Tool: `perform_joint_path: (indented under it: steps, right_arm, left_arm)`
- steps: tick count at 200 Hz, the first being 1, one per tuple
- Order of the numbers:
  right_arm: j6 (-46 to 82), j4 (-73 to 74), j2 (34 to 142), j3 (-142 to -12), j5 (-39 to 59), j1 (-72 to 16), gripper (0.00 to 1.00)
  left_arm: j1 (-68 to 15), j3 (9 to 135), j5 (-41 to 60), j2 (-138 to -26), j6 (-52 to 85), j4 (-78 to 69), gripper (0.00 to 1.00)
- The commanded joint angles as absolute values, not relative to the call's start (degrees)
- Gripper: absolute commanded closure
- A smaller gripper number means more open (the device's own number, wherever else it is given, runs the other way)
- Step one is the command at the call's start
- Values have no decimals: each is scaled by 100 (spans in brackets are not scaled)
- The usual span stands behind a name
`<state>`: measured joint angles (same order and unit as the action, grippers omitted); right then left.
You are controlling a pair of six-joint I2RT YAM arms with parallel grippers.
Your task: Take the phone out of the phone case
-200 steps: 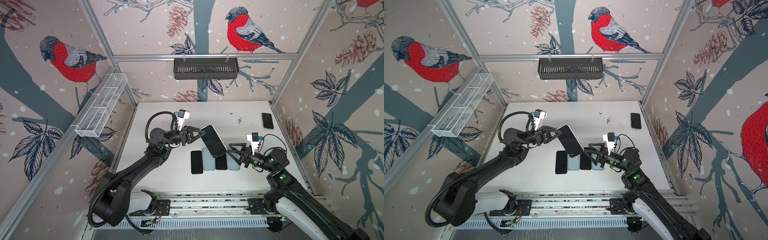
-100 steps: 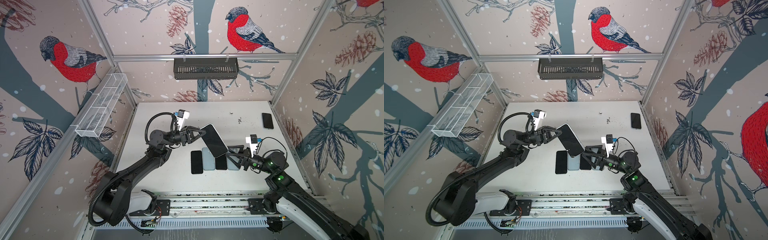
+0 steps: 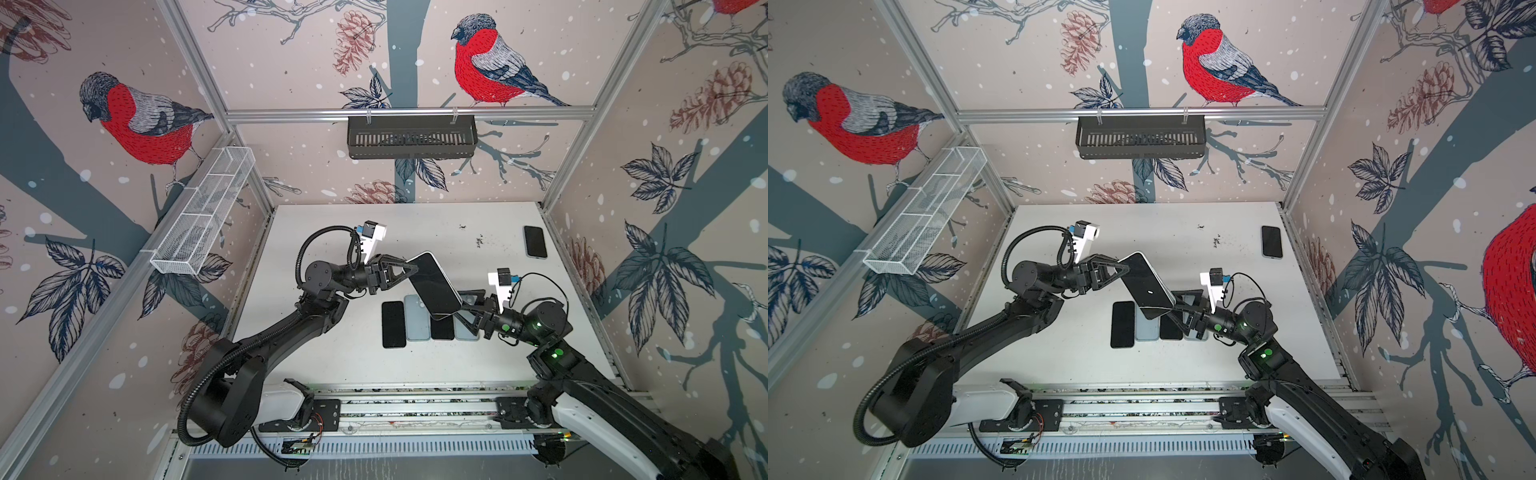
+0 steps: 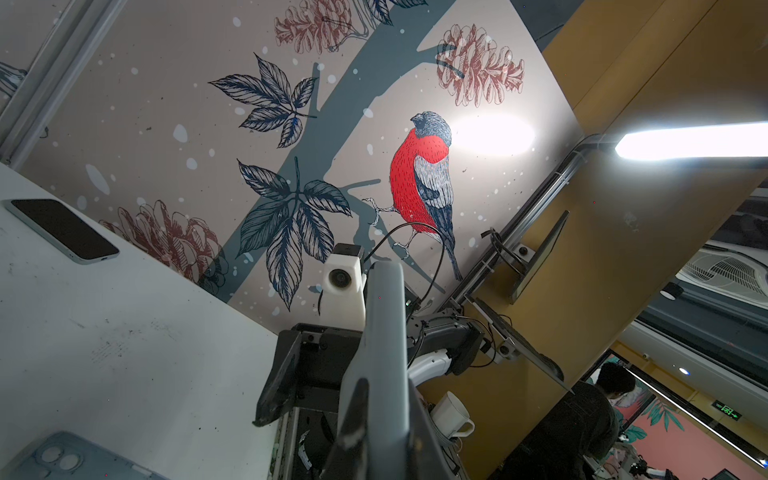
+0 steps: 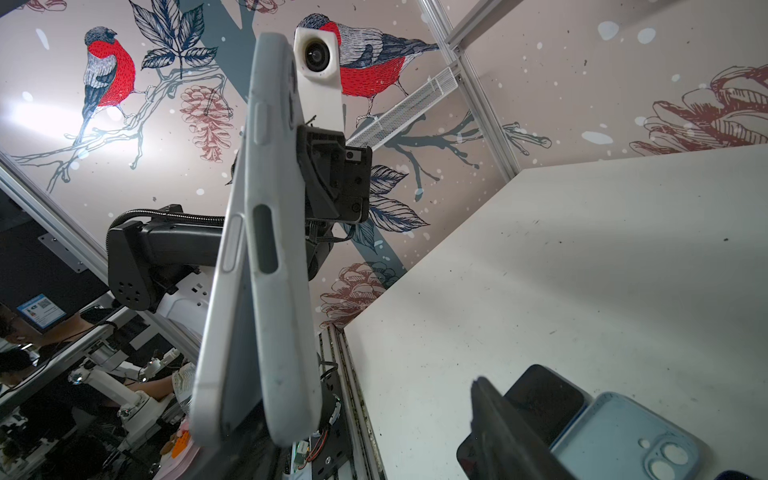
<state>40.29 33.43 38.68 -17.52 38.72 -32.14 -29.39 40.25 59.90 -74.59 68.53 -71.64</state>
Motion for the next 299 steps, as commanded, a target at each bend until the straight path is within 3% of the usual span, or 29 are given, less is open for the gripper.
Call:
perform_joint_path:
  steps: [1, 42, 107, 112, 134, 151, 171, 191, 206, 261, 299]
  right_arm:
    - [4066, 3651, 3877, -1811, 3743, -3195, 35]
    - [4373, 3990, 3864, -1597, 3875, -3195, 64]
    - [5260, 4485, 4303, -1260, 3797, -3190, 97]
    - [5317, 4439, 4351, -1249, 3747, -3182, 98]
    - [5579, 4380, 4540, -1187, 3622, -3182, 100]
    - [5718, 4384, 4571, -1147, 3516, -3175, 100]
    - [5745, 4085, 4577, -1151, 3362, -3143, 100]
    - [5936, 3972, 4612, -1080, 3314, -3034, 100]
    - [6085, 3931, 4649, -1025, 3318, -2910, 100]
    - [6475, 3924, 4603, -863, 3321, -2558, 100]
    - [6634, 4154, 4658, -738, 3427, -2401, 100]
  left_arm:
    - [-2966, 4043, 5976, -7455, 6867, -7534, 100]
    - [-2963, 4150, 5718, -7485, 6144, -6333, 100]
    - [-2949, 4143, 5421, -8555, 6484, -6634, 100]
    - [-2931, 4135, 5392, -8699, 6595, -6741, 100]
    - [-2912, 4101, 5246, -9325, 6958, -7275, 77]
    - [-2929, 4098, 5089, -9684, 6968, -7398, 50]
    - [-2921, 4107, 4909, -9901, 6873, -7441, 37]
    - [-2886, 4154, 4654, -9964, 6601, -7029, 30]
    - [-2854, 4199, 4483, -9956, 6362, -6661, 14]
    - [-3012, 4479, 2638, -8451, 3946, -3495, 8]
    - [-4194, 5301, 1442, -7933, 1615, -1161, 8]
